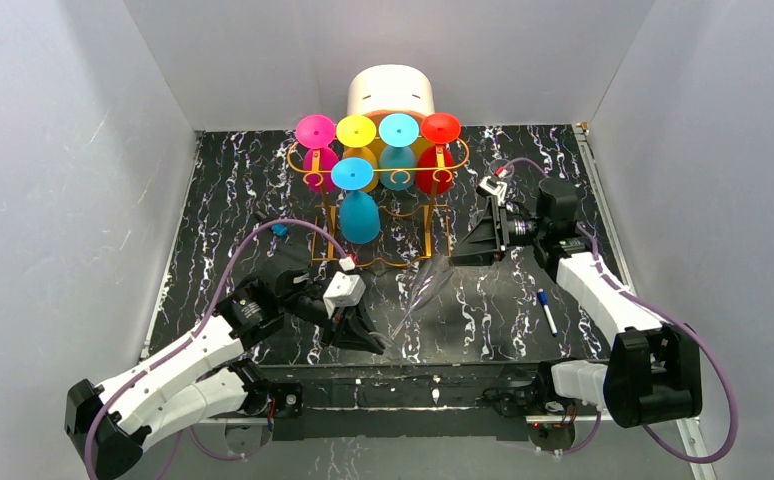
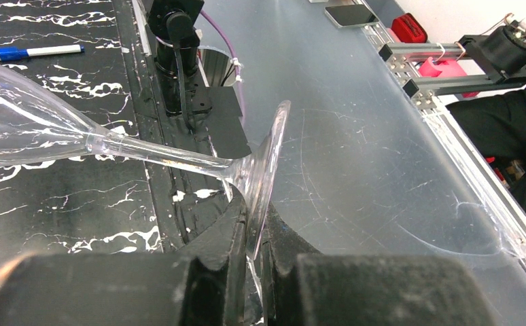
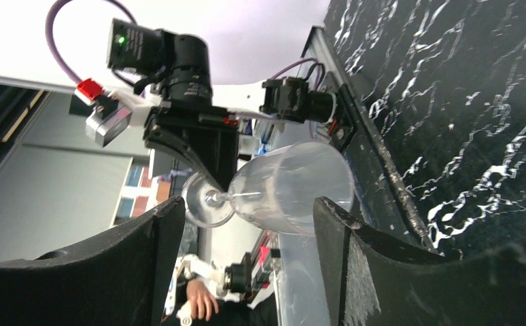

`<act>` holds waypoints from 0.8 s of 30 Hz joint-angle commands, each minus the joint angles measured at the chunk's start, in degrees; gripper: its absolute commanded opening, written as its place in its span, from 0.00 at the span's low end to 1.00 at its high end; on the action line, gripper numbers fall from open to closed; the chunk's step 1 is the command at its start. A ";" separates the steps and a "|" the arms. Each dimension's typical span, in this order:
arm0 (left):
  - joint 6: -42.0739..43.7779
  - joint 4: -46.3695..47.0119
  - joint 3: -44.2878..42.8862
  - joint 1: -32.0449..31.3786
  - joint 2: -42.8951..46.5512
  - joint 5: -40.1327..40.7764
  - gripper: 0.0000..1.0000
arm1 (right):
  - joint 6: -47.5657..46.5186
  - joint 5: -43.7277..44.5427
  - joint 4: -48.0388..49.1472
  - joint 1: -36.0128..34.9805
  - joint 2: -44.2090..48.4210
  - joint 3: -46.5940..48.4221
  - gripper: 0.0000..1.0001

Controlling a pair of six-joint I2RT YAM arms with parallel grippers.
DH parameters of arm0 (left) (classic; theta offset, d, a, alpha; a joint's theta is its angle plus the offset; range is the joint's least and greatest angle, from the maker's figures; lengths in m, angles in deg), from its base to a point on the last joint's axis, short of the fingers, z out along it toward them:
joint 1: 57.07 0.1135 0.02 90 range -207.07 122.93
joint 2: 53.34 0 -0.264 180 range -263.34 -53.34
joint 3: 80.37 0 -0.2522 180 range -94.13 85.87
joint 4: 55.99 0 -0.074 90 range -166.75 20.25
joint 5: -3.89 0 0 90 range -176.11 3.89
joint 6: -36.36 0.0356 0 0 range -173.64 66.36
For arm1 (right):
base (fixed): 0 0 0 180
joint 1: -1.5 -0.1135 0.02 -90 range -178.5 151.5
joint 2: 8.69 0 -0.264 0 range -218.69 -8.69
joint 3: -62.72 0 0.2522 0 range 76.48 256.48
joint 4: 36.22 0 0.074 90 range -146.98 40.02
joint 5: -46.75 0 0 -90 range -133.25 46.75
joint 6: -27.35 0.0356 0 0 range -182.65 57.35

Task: Take the wine glass off the wine glass rack
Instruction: Place the wine glass at the center of the board.

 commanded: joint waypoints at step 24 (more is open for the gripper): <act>32.82 -27.17 -13.72 -0.26 -9.19 5.35 0.00 | -10.98 -11.66 -19.09 -3.53 1.77 10.49 0.60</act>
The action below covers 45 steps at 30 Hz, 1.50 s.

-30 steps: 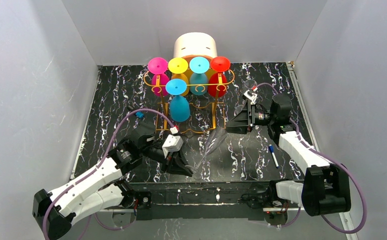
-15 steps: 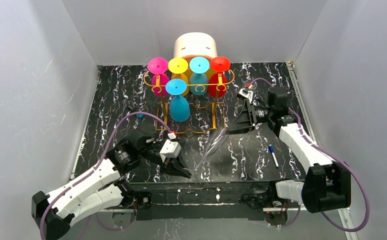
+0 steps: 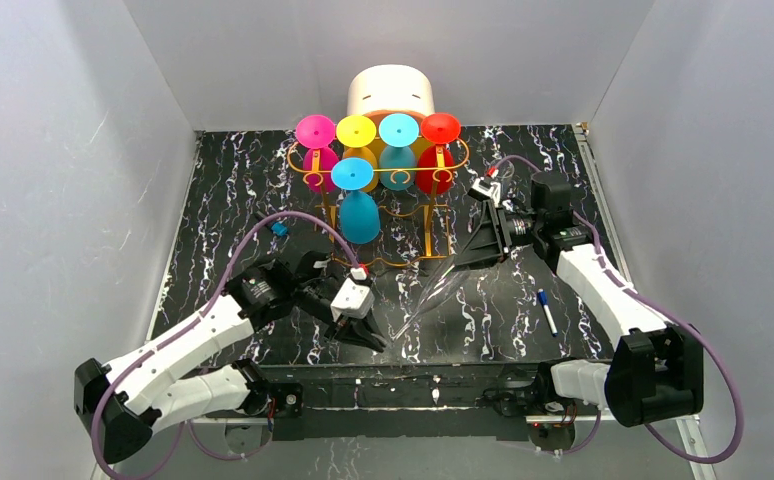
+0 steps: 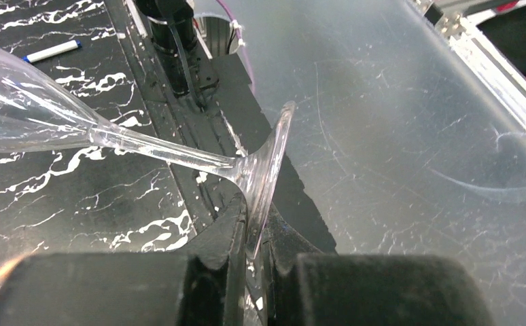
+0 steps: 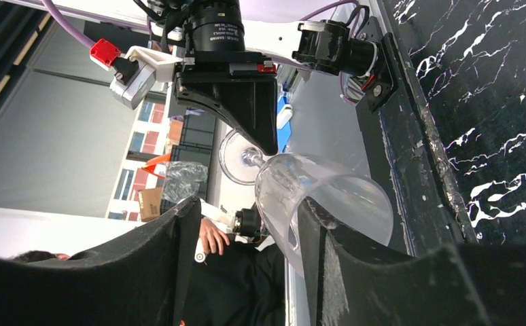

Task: Take the wine glass off the wine glass rack
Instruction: Place the wine glass at the center of the board.

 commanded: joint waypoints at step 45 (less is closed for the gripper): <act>9.38 -14.11 -3.14 0.37 5.68 18.91 0.26 | -0.30 4.06 -2.87 -3.93 8.01 3.79 0.01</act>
